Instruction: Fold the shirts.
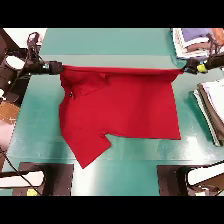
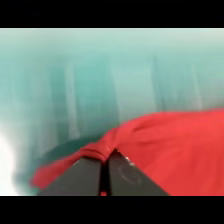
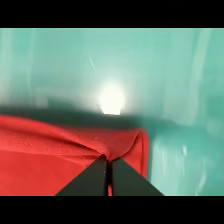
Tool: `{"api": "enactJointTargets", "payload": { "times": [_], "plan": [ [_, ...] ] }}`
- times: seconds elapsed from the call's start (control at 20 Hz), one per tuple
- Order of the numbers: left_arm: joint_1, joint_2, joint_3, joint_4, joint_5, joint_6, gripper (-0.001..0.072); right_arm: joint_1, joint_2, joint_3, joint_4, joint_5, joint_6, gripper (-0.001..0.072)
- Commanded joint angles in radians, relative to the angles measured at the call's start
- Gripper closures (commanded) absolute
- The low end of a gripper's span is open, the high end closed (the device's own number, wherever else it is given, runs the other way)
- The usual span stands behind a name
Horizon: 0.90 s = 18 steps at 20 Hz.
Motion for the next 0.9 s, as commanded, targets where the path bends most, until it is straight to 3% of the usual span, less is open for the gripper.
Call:
{"api": "enactJointTargets", "payload": {
  "times": [0.0,0.4,0.45,0.5,0.55,0.6,0.65,0.85],
  "plan": [
    [0.0,-0.002,-0.028,0.048,-0.121,0.07,0.0683,0.021,0.044,-0.145,-0.066,0.006,0.0,0.07],
    [0.0,-0.002,-0.156,0.162,-0.125,0.064,0.0682,0.076,0.113,-0.412,-0.063,-0.115,0.0,0.0698],
    [0.0,-0.002,-0.156,0.164,-0.126,0.031,0.068,0.084,0.113,-0.415,-0.064,-0.113,0.0,0.0698],
    [0.0,-0.002,-0.155,0.171,-0.13,-0.006,0.0615,0.088,0.113,-0.414,-0.063,-0.11,0.0,0.0697],
    [0.0,-0.002,-0.155,0.171,-0.139,-0.04,0.0313,0.087,0.113,-0.406,-0.063,-0.093,0.0,0.0689],
    [0.0,-0.001,-0.154,0.175,-0.151,-0.065,0.0106,0.087,0.113,-0.394,-0.064,-0.072,0.0,0.0537],
    [0.001,0.001,-0.143,0.189,-0.185,-0.087,0.0104,0.084,0.113,-0.368,-0.065,-0.033,0.0,0.0318],
    [0.032,0.069,-0.103,0.264,-0.375,-0.158,0.0104,0.004,0.168,-0.305,-0.064,0.13,-0.001,0.0308]
  ]
}}
